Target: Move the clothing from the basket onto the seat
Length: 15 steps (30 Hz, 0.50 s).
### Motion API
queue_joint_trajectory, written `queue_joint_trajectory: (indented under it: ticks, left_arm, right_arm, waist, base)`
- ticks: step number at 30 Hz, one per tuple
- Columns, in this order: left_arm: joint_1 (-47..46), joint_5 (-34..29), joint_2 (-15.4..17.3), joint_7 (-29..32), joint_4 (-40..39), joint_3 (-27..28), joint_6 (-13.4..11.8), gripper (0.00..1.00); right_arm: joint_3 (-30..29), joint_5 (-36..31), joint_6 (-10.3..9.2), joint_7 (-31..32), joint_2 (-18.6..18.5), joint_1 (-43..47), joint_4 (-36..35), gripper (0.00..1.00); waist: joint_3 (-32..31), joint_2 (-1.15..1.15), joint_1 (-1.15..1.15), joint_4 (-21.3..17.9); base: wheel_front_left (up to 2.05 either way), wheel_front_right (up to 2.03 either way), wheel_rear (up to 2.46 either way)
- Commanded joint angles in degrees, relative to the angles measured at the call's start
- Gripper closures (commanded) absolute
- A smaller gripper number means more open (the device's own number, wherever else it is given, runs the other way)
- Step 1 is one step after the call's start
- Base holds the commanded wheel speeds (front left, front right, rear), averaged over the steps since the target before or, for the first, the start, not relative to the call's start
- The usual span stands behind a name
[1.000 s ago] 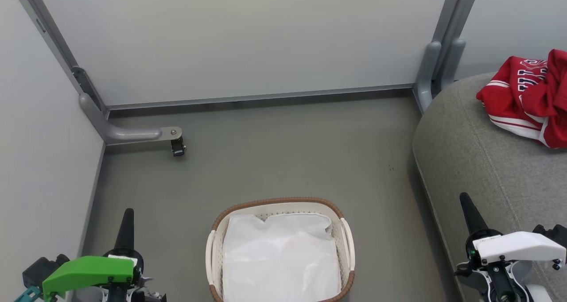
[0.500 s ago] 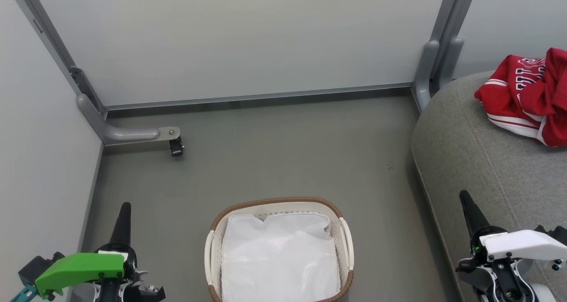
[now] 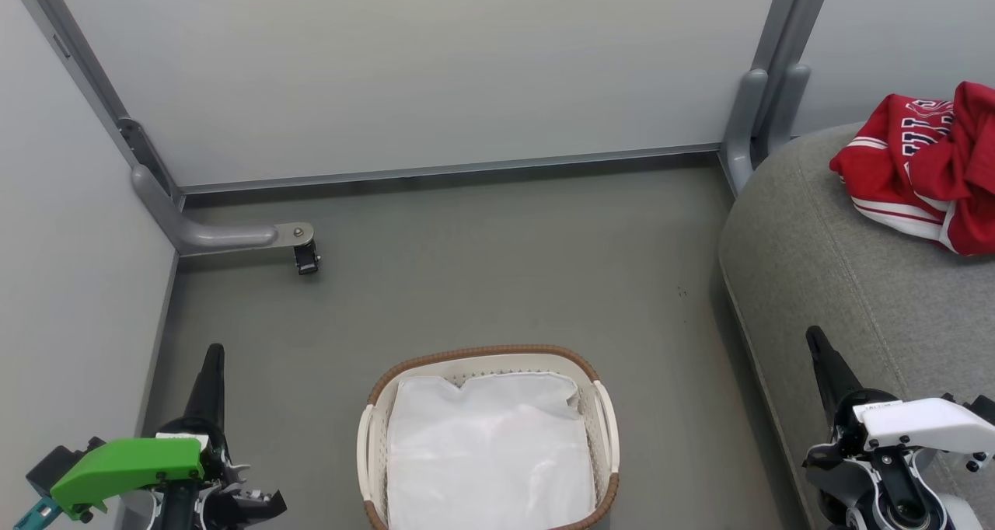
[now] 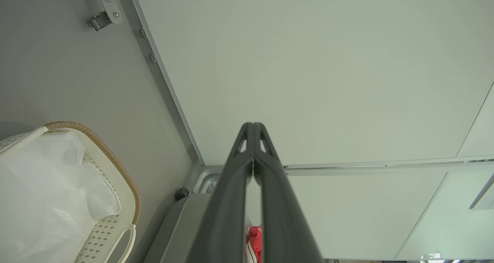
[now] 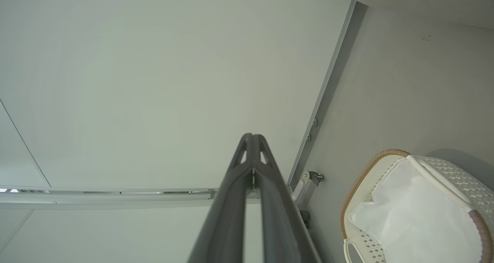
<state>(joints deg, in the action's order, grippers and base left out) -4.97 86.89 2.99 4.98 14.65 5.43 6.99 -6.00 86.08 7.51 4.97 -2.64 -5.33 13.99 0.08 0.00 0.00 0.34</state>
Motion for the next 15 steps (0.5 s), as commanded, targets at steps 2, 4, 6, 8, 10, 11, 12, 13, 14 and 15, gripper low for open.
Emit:
queue_joint_trajectory:
  ticks: [2,4,6,8,10,11,12,13,14,15]
  left_arm:
    - [-1.17,1.55,0.01,0.43,-0.49,0.45,0.31,1.0]
    - [-1.21,2.13,-0.02,0.63,-0.51,0.62,0.39,1.0]
    - [-1.35,2.76,-0.03,0.91,-0.57,0.76,0.47,1.0]
    - [-1.48,3.49,-0.07,1.04,-0.6,0.89,0.53,1.0]
    - [-1.58,4.14,-0.09,1.27,-0.62,1.03,0.61,1.0]
    - [-1.61,4.44,-0.09,1.4,-0.63,1.08,0.64,1.0]
    - [-1.65,4.82,-0.1,1.54,-0.66,1.14,0.69,1.0]
    - [-1.66,5.15,-0.11,1.54,-0.67,1.19,0.72,1.0]
    - [-1.68,5.48,-0.12,1.6,-0.69,1.26,0.64,1.0]
    - [-1.68,5.67,-0.13,1.72,-0.7,1.31,0.67,1.0]
  right_arm:
    - [-0.27,1.65,-0.03,0.52,-0.37,-0.8,-0.03,1.0]
    - [-0.32,2.4,-0.03,0.65,-0.37,-0.89,-0.01,1.0]
    - [-0.37,3.18,-0.03,0.88,-0.38,-0.99,0.0,1.0]
    - [-0.44,3.97,-0.03,1.16,-0.38,-1.06,0.02,1.0]
    - [-0.49,4.71,-0.04,1.21,-0.38,-1.07,0.03,1.0]
    - [-0.52,5.04,-0.04,1.35,-0.39,-1.1,0.04,1.0]
    - [-0.56,5.45,-0.04,1.49,-0.39,-1.13,0.04,1.0]
    - [-0.57,5.76,-0.04,1.58,-0.4,-1.14,0.05,1.0]
    - [-0.61,6.11,-0.04,1.7,-0.39,-1.14,0.06,1.0]
    - [-0.63,6.44,-0.04,1.81,-0.4,-1.14,0.06,1.0]
  waist:
    - [0.02,0.0,0.0,-0.05]
    - [0.03,0.0,0.0,-0.09]
    - [0.04,0.0,0.0,-0.14]
    - [0.05,0.0,0.0,-0.18]
    - [0.07,0.0,0.0,-0.22]
    - [0.07,0.0,0.0,-0.24]
    - [0.08,0.0,0.0,-0.26]
    - [0.08,0.0,0.0,-0.28]
    - [0.09,0.0,0.0,-0.31]
    - [0.1,0.0,0.0,-0.33]
  base:
    - [0.0,0.0,0.0]
    - [0.0,0.0,0.0]
    - [0.0,0.0,0.0]
    - [0.0,0.0,0.0]
    - [0.0,0.0,0.0]
    - [0.0,0.0,0.0]
    - [0.0,0.0,0.0]
    - [0.0,0.0,0.0]
    - [0.0,0.0,0.0]
    - [0.0,0.0,0.0]
